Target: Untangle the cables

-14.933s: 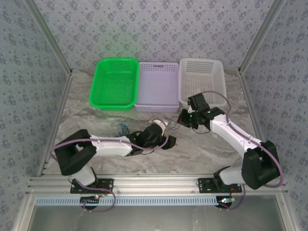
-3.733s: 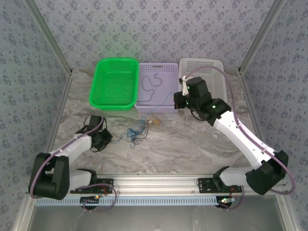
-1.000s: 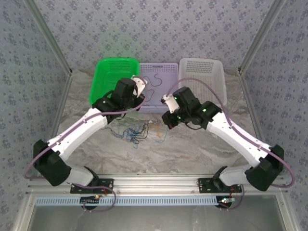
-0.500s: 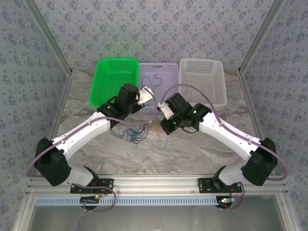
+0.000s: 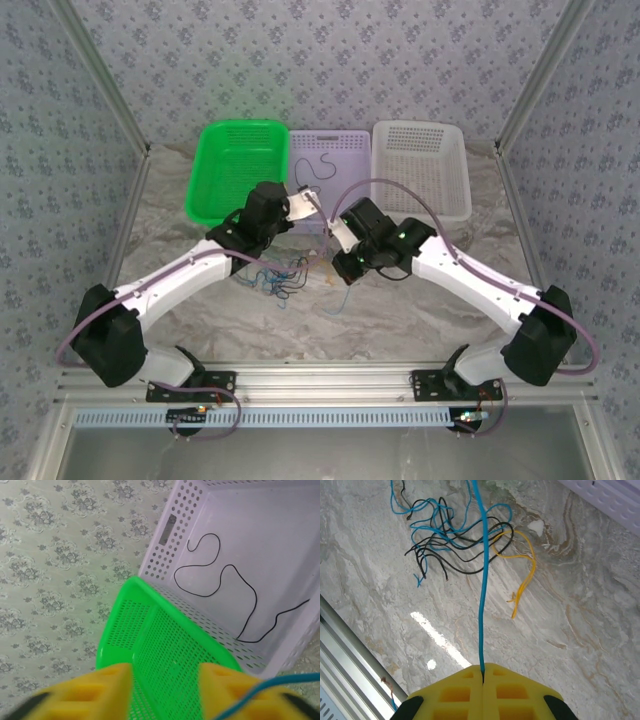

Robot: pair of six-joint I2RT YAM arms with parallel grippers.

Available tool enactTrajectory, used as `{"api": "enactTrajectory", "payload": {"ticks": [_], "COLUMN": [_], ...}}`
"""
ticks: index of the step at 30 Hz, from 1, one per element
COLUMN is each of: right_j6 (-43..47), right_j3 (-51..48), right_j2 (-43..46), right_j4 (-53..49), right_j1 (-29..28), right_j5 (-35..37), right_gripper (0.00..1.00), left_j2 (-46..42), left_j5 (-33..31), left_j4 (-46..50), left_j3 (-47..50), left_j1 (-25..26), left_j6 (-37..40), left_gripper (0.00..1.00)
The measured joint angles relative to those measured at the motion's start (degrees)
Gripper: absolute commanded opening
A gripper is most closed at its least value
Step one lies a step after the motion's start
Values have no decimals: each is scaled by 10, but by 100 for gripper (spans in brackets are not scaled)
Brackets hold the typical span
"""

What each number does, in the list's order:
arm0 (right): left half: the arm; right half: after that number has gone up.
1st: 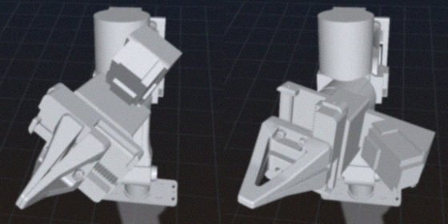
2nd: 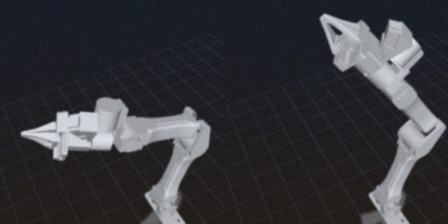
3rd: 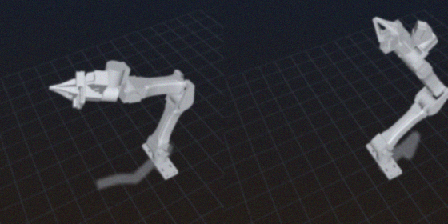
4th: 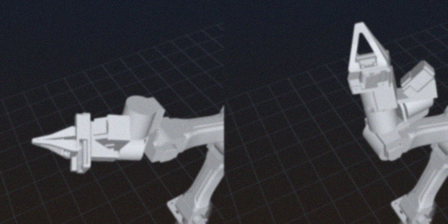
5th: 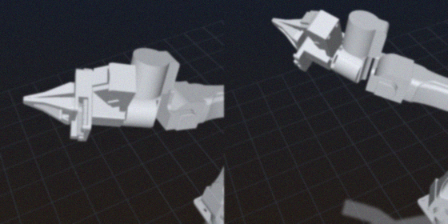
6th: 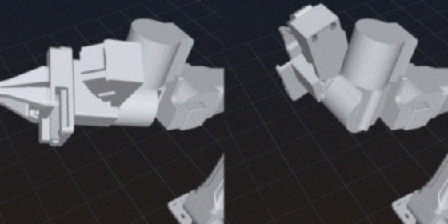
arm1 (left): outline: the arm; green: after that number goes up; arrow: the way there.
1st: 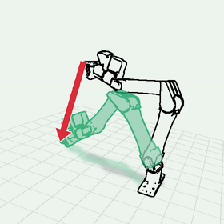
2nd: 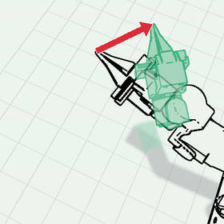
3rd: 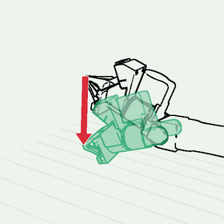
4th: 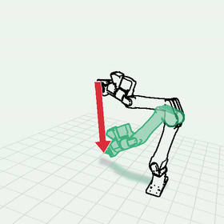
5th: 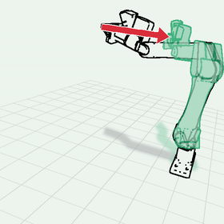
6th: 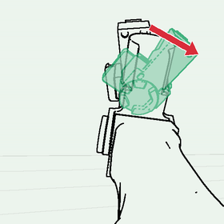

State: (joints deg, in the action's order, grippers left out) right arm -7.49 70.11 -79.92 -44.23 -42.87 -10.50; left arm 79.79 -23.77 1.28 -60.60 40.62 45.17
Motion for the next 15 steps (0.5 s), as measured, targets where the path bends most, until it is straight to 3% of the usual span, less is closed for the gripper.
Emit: {"api": "enactTrajectory", "payload": {"ticks": [8, 15], "right_j6": [-29, -51], "right_j3": [67, 108], "right_j2": [2, 5], "right_j4": [-8, -24], "right_j1": [83, 160], "right_j5": [-74, -104], "right_gripper": [0, 0], "left_j2": [-40, -50], "left_j5": [26, 64], "left_j4": [32, 112], "left_j3": [-2, -27], "left_j1": [-1, -1], "left_j6": [-119, -143], "left_gripper": [65, 63]}}
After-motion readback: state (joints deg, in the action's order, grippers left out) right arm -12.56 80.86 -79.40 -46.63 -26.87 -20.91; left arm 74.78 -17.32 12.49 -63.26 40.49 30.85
